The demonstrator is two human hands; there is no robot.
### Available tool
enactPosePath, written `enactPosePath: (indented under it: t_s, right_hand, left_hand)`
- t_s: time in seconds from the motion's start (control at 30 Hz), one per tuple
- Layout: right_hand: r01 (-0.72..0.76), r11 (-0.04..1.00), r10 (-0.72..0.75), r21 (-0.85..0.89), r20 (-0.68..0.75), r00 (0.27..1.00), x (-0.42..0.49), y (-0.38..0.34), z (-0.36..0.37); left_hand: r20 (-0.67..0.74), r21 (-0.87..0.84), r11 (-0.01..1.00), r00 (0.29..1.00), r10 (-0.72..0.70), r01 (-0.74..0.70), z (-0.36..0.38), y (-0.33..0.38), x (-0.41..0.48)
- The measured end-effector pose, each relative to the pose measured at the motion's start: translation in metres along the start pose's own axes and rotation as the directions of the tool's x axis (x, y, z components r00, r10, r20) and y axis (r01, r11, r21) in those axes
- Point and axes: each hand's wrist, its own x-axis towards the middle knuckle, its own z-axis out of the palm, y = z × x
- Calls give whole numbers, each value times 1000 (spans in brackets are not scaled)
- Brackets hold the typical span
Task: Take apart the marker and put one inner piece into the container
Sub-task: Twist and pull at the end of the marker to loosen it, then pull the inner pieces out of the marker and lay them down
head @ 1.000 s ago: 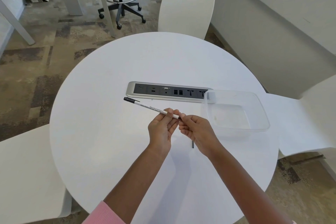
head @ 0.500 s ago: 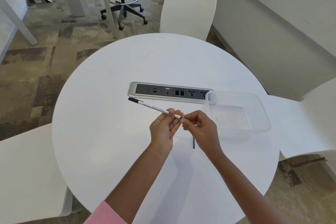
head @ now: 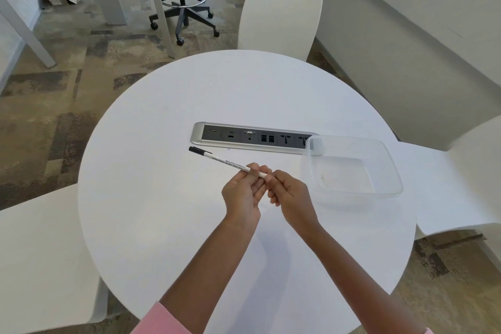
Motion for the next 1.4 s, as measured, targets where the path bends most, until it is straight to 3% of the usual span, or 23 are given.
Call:
enactPosePath:
  t_s: [0.07,0.1,0.17,0.2,0.23,0.27,0.3,0.37,0.4,0.47,0.53,0.6,0.73,0.83,0.9,1.0,1.03,1.07,1.2,1.4]
  right_hand:
    - [206,942,-221,-266,-29,975,0,6,-1]
    - [328,840,-373,-432,-20,928,2,12,-3]
    - [497,531,-600,-687,110,793,8,24,-10]
    - [530,407,-654,-744,168,738,11,30,-14]
    - [533,362,-672,-765,182,718,12,33,-16]
    - [512,416,-650,-752,148,745,11,33,-17]
    - [462,561,-580,-686,72,811,6,26,-16]
    - [256,885,-295,-390,-43,954,-1,12,-11]
    - [113,966,-126,-234,-42,991,-3,5,-9]
    - [-146,989,145,19,51,988,-2,-3,-9]
    - [-273,952,250,137,165,954,1,-6,-10]
    - [-273,952,244,137,195,950,2,-3,-8]
    - [-87,996,86,5,74,994,-2,3,-1]
    - [90,970,-85,-225,33,996,-2,6,1]
    - [261,852,-265,-454,56,963,-1,11,-3]
    - [460,492,-546,-739,149,824,-1,33,-28]
    - [472,439,-566,-765,173,806,-3,40,-36]
    - [464,448,-559,-764,166,812,-7,45,-40]
    - [353,679,-429,-644,42,902,-12,45,-31]
    - [129,799,-202,-588,-59,978,-8,51,-17]
  left_hand:
    - [-18,-30,999,999,-33,33,1,0,-1]
    - [-25,-44,998,998,-54,53,2,-1,-1]
    - [-36,-72,993,995,-96,93,2,-2,-2]
    - [-36,-78,991,993,-109,106,2,-3,-2]
    - [-33,-75,991,993,-114,111,1,-3,-2]
    - [-26,-61,992,994,-111,109,1,-3,-1]
    - [-13,-42,994,995,-102,101,1,-3,0]
    - [12,9,997,997,-78,77,1,-2,1]
    - [20,38,997,998,-67,66,0,-2,2]
    - [27,78,995,998,-56,54,-2,-3,4]
    - [20,89,994,998,-59,57,-5,-4,4]
    - [-2,85,995,999,-51,51,-7,-5,4]
    - [-47,53,998,999,-26,28,-6,-2,5]
    - [-70,21,998,996,-53,55,-3,-4,4]
    - [-89,-6,997,993,-71,71,-2,-2,7]
    - [-180,-53,999,984,-12,2,-12,17,22]
    - [-190,-32,999,982,19,-26,-16,26,27]
    - [-177,-12,999,983,40,-43,-18,33,30]
    - [-107,14,1000,994,19,-17,-14,29,28]
    - [-129,-9,999,990,-49,48,-22,14,29]
